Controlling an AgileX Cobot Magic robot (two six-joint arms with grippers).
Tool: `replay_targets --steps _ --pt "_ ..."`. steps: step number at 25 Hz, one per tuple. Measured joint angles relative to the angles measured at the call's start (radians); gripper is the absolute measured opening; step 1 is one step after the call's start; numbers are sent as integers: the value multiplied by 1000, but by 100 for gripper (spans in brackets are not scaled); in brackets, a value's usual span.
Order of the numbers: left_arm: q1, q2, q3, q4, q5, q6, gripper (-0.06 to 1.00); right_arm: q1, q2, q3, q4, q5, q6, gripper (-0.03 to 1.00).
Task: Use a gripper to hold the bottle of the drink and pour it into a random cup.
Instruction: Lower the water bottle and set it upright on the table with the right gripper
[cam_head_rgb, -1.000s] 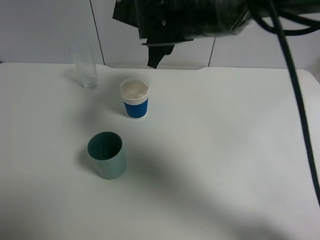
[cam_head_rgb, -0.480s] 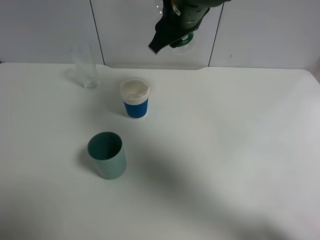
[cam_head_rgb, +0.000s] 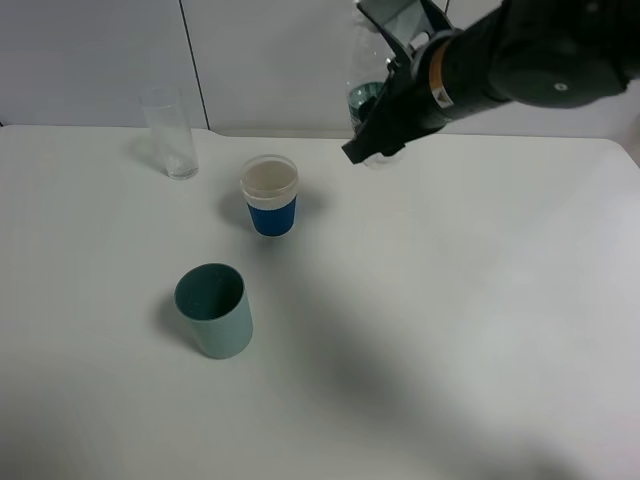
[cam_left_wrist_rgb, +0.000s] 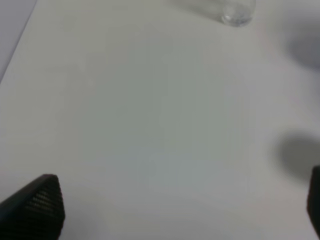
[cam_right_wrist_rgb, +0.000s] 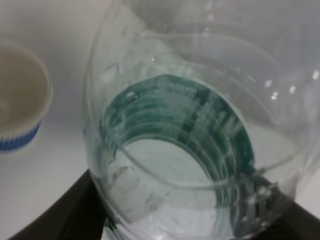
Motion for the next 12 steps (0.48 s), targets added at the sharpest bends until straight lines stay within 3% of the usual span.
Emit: replay_targets --steps 5,9,12 --pt "0 0 0 0 0 0 98 -82 -33 169 -21 -169 69 53" --pt "0 0 0 0 0 0 98 -132 -34 259 -134 -281 172 53" --pt "0 0 0 0 0 0 98 -165 -34 289 -230 -295 259 53"
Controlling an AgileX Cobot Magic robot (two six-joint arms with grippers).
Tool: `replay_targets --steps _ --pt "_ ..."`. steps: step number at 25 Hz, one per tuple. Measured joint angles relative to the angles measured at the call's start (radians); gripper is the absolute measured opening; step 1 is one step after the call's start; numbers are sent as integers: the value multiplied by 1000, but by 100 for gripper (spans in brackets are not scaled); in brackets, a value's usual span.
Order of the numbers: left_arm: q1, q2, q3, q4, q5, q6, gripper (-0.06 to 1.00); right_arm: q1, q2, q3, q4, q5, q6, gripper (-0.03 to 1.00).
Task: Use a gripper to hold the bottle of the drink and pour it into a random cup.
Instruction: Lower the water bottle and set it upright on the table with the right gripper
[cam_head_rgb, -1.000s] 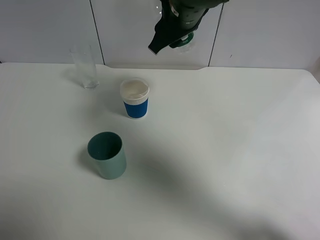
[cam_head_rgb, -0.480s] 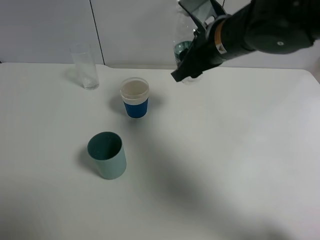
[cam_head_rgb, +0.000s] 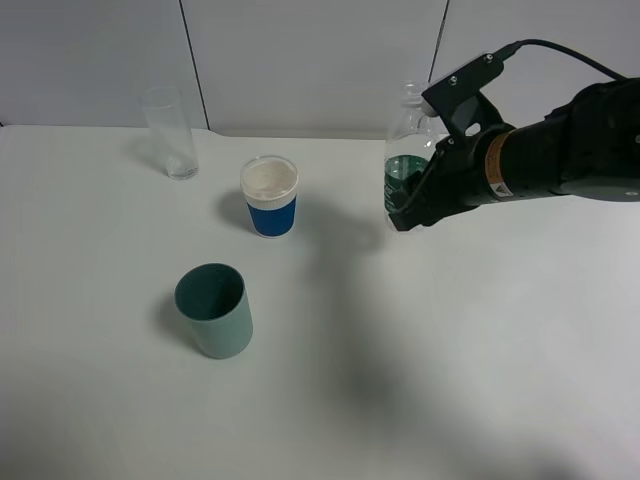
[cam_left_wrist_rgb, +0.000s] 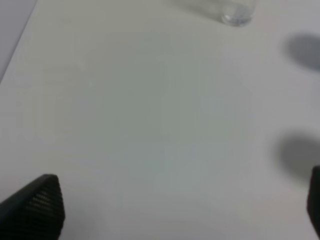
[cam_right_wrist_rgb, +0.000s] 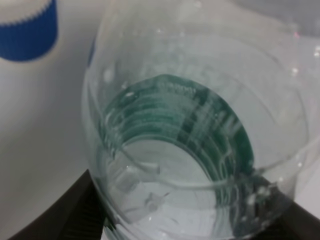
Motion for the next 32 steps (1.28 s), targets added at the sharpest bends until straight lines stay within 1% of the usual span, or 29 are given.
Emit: replay_targets --steps 4,6,7,8,10,13,15,17,19,21,23,24,25,27,28,32 --pt "0 0 0 0 0 0 98 -25 0 3 -73 -1 77 53" --pt "0 0 0 0 0 0 98 -30 0 3 -77 -9 66 53" --pt "0 0 0 0 0 0 98 -30 0 3 -53 -14 34 53" --pt "0 0 0 0 0 0 98 -30 0 3 -20 -16 -7 53" --pt "0 0 0 0 0 0 98 -30 0 3 98 -25 -138 53" --pt "0 0 0 0 0 0 98 -30 0 3 322 -63 -410 53" --pt "0 0 0 0 0 0 98 -30 0 3 468 -84 -557 53" --pt "0 0 0 0 0 0 98 -30 0 3 602 -100 -678 53" --pt "0 0 0 0 0 0 98 -30 0 5 689 -113 -768 53" --pt "0 0 0 0 0 0 98 -33 0 17 761 -148 -830 53" --pt "0 0 0 0 0 0 98 -46 0 55 821 -223 -883 53" --pt "0 0 0 0 0 0 98 -46 0 55 821 -223 -883 53" --pt "0 0 0 0 0 0 98 -54 0 80 847 -262 -898 53" --pt "0 0 0 0 0 0 98 -66 -1 131 865 -327 -907 53" --pt "0 0 0 0 0 0 98 -72 -1 173 870 -388 -909 53" --pt "0 0 0 0 0 0 98 -87 -2 249 871 -537 -912 53"
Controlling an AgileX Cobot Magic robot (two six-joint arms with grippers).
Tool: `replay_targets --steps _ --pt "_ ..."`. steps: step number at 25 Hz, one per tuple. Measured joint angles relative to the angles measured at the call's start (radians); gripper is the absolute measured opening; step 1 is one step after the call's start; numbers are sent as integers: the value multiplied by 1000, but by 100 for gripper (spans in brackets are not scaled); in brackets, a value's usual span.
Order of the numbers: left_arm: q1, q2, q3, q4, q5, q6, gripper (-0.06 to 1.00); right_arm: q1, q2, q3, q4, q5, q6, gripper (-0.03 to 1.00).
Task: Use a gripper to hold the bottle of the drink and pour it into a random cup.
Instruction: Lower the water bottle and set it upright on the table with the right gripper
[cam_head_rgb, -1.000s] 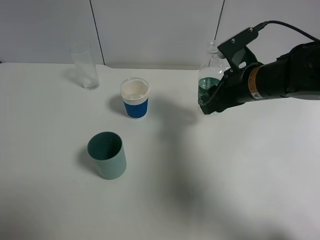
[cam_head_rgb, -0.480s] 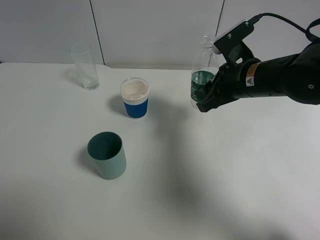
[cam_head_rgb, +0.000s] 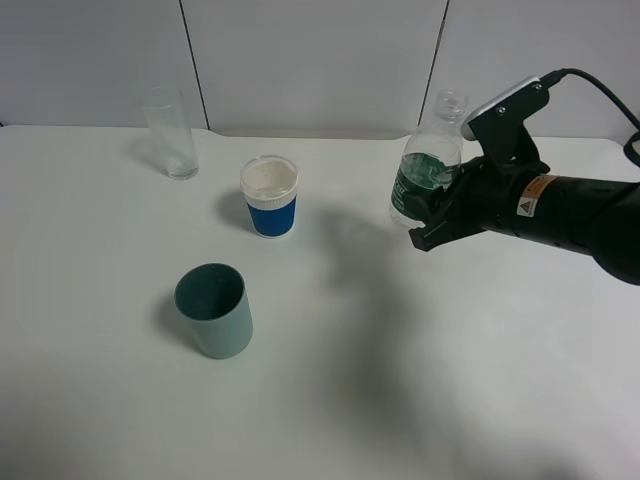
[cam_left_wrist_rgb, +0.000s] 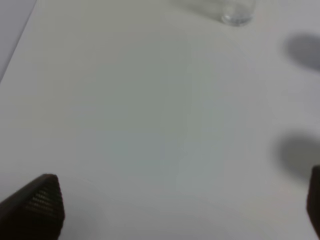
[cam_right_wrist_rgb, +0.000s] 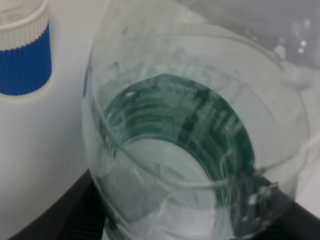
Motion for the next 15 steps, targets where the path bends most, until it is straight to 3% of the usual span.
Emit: replay_targets --steps 6,15 --pt "0 0 0 0 0 0 98 -5 11 57 3 -125 -1 53" --pt "0 0 0 0 0 0 98 -29 119 58 18 -141 -1 53"
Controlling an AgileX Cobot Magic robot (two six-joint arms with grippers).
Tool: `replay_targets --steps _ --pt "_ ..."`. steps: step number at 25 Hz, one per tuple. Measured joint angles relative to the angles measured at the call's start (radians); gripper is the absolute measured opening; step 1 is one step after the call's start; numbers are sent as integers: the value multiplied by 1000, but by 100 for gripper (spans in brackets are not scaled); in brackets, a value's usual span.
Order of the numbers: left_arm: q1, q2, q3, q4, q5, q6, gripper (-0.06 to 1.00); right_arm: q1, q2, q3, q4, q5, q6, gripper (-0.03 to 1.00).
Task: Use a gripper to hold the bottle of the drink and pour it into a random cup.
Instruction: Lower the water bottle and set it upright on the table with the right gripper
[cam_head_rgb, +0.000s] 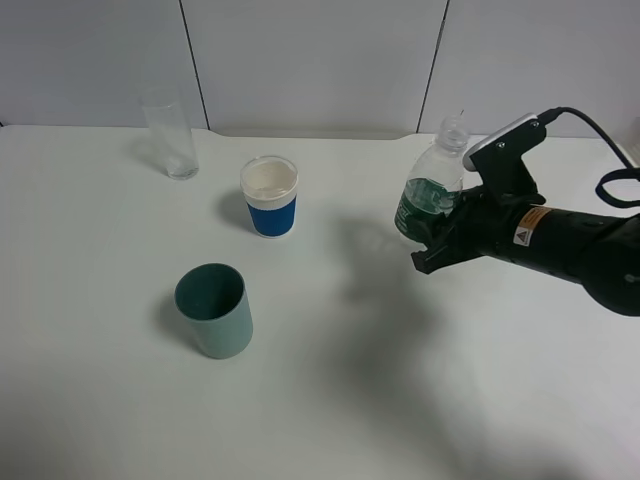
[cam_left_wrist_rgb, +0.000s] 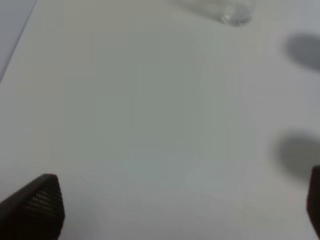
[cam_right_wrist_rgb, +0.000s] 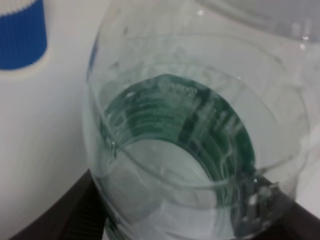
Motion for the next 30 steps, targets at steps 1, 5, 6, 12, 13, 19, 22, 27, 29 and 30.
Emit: replay_targets --steps 1,5,6,12,13,19,22,27,29,30 --pt "0 0 0 0 0 0 98 -6 12 0 3 -5 1 53" --pt "0 0 0 0 0 0 98 -12 46 0 45 -14 1 53" --pt "0 0 0 0 0 0 98 -13 53 0 53 -15 1 53" --pt "0 0 0 0 0 0 98 -14 93 -1 64 -35 1 53" --pt "0 0 0 0 0 0 98 -14 97 -1 64 -39 1 53" --pt "0 0 0 0 0 0 98 -14 114 -1 64 -43 1 53" --pt "0 0 0 0 0 0 98 -14 117 -1 63 -43 1 53" --pt "0 0 0 0 0 0 98 -14 117 -1 62 -44 1 53" --pt "0 0 0 0 0 0 98 -14 117 -1 62 -44 1 56" --pt "0 0 0 0 0 0 98 -14 117 -1 62 -46 6 67"
